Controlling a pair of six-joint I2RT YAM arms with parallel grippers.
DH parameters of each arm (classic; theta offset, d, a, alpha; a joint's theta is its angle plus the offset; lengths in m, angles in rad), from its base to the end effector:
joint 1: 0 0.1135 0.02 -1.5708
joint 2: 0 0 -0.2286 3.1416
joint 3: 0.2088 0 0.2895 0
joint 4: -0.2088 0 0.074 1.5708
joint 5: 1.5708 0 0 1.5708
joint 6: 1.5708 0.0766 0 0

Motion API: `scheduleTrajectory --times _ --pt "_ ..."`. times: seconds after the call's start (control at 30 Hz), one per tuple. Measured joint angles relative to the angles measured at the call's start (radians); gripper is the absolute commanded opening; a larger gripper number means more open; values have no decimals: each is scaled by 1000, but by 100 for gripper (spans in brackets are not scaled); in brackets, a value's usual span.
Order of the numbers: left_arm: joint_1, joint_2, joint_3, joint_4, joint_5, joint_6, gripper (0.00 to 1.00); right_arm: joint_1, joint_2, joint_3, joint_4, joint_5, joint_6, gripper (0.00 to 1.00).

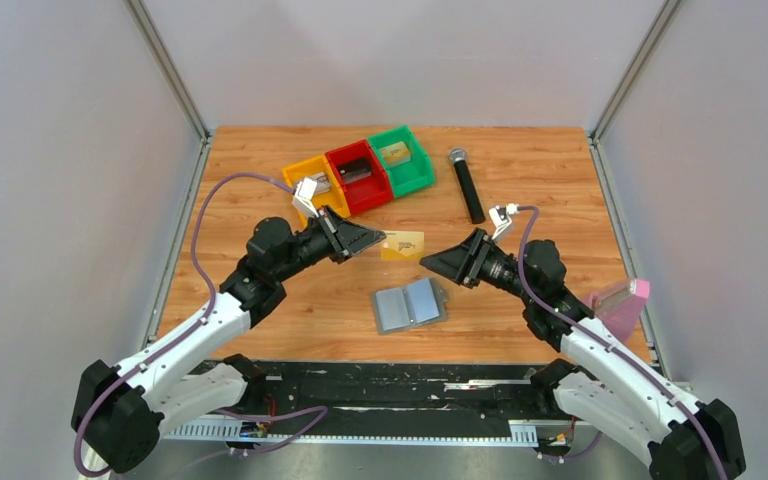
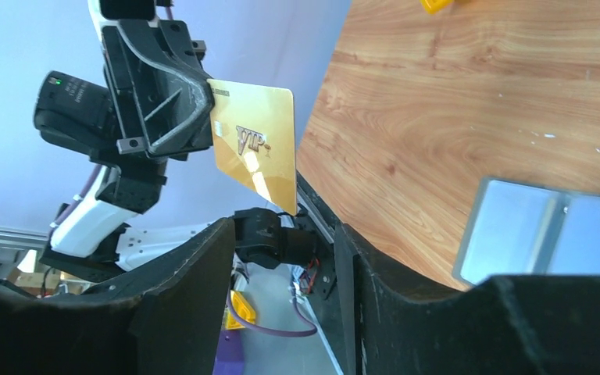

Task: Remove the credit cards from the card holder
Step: Place the credit card in the storage box.

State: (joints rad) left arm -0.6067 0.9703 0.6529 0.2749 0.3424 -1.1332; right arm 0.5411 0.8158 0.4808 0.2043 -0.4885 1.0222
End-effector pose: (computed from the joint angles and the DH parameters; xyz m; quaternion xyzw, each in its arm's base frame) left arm 0.2520 -0.2062 0.2645 -0.0713 0.7176 -0.6004 0.3457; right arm 0.2309 0.1807 0.2251 0.0189 0.7464 0.5798 0.3261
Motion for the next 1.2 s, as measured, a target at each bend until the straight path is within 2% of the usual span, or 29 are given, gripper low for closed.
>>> scheduleTrajectory --times 0.23,0.5,0.6,0.7,0.8,0.83,0.87,0.9,0.93,0.97,1.0,1.07,1.2 --pt "0 0 -6 45 -11 -46 0 0 25 -8 91 -1 56 36" --pt "0 0 -38 94 -12 -75 0 0 37 -32 163 1 105 28" --pt "0 0 -60 112 -12 -90 0 0 37 -34 176 5 110 17" --pt "0 0 -66 120 -12 -100 0 0 37 -36 185 14 113 1" --pt "0 0 -67 131 -13 -101 1 0 38 -41 204 18 118 0" --pt "1 0 -68 132 -13 -101 5 0 39 -41 211 18 118 0" --pt "1 0 -69 133 -14 -101 19 0 40 -41 218 18 118 0" --pt "1 0 -69 132 -16 -100 28 0 41 -41 221 18 117 0" --pt "1 0 -69 132 -17 -95 49 0 42 -41 220 19 114 0" --pt "1 -3 -69 124 -21 -94 57 0 42 -40 219 21 105 0" --pt "1 -6 -69 111 -24 -84 70 -2 42 -39 214 24 89 0" --pt "1 -24 -69 65 -39 -67 83 -17 45 -22 182 22 52 0" --pt "1 -74 -32 -103 -83 0 98 -118 103 90 82 -15 -62 0"
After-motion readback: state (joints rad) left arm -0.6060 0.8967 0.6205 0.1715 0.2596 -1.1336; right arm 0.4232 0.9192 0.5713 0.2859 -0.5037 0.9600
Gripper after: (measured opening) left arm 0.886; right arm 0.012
